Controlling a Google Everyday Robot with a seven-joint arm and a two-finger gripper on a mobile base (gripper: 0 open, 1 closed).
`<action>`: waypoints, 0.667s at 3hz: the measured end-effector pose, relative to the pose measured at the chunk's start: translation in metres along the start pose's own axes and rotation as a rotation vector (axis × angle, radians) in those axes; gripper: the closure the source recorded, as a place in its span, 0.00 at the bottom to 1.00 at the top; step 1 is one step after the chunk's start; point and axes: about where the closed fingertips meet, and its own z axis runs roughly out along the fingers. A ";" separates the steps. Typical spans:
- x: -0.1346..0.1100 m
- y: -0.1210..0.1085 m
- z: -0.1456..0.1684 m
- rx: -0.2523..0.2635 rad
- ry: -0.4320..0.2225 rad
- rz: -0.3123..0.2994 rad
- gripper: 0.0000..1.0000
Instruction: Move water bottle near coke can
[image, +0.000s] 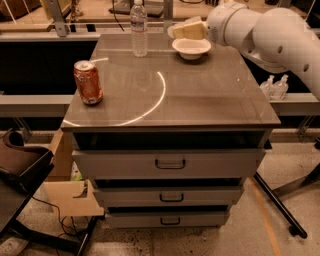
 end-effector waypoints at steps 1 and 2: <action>0.005 0.000 0.038 0.015 -0.023 0.041 0.00; 0.008 0.001 0.072 0.016 -0.028 0.064 0.00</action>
Offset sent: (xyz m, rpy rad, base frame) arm 0.1020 0.0525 -0.0129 0.0940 0.0152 -0.0170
